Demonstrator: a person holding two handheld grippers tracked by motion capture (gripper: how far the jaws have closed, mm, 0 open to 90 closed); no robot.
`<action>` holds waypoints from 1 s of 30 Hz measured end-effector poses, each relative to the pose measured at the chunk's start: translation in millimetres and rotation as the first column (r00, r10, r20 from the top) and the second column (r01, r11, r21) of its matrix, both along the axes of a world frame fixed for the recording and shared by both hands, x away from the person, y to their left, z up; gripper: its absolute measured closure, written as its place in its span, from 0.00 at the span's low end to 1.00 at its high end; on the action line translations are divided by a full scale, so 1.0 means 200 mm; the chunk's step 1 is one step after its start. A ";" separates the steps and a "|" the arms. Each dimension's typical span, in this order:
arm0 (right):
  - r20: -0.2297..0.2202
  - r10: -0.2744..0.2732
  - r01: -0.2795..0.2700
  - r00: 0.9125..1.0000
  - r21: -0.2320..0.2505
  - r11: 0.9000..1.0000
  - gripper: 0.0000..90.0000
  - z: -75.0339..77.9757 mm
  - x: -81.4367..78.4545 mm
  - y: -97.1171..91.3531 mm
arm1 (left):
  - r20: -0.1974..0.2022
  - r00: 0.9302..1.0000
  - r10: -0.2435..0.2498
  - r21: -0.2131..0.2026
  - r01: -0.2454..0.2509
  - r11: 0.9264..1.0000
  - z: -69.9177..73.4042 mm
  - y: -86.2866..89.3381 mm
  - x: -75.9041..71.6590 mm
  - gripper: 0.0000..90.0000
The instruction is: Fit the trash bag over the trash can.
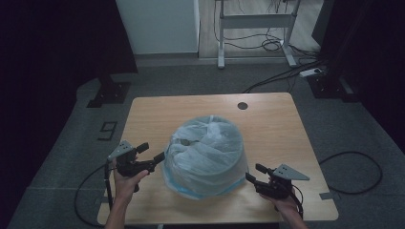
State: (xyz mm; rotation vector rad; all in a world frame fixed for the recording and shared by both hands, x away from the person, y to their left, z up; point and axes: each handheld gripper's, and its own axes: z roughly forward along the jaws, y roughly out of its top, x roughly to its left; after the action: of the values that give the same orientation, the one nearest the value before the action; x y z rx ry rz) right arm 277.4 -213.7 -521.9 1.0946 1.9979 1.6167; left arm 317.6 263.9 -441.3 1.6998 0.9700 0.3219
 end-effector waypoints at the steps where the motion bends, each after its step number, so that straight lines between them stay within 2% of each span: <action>1: 0.001 -0.001 0.001 1.000 -0.001 1.000 0.42 0.00 0.00 0.00 | 0.003 1.000 -0.009 0.013 0.009 1.000 0.01 -0.01 0.00 0.06; 4: 0.004 0.001 -0.001 1.000 0.003 1.000 0.42 0.01 0.00 0.01 | 0.008 1.000 -0.003 0.027 0.003 1.000 0.02 -0.03 0.01 0.06; 12: 0.000 -0.011 0.011 1.000 0.007 1.000 0.43 0.01 -0.01 -0.02 | 0.020 1.000 0.016 -0.021 -0.016 1.000 0.06 0.00 0.00 0.11; 15: -0.006 -0.016 0.016 1.000 0.009 1.000 0.43 0.01 -0.02 -0.03 | 0.021 1.000 0.009 -0.036 -0.008 0.999 0.06 0.01 0.00 0.12; 20: -0.010 -0.023 0.023 1.000 0.005 1.000 0.43 0.00 -0.02 -0.04 | 0.045 0.999 -0.019 -0.037 0.020 0.999 0.10 0.04 -0.02 0.16; 27: -0.012 -0.038 0.038 0.999 0.014 0.999 0.44 0.00 -0.03 -0.07 | 0.062 0.997 -0.047 -0.042 0.049 0.998 0.18 0.07 -0.02 0.17; 30: -0.018 -0.041 0.041 0.999 0.012 0.999 0.44 0.00 -0.03 -0.07 | 0.072 0.996 -0.058 -0.030 0.060 0.998 0.22 0.07 -0.02 0.17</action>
State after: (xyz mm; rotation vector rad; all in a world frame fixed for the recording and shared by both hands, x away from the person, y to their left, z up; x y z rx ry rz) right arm 271.2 -228.0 -522.2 1.1510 1.9655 1.6064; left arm 312.8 278.6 -396.4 1.6730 0.8667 0.3243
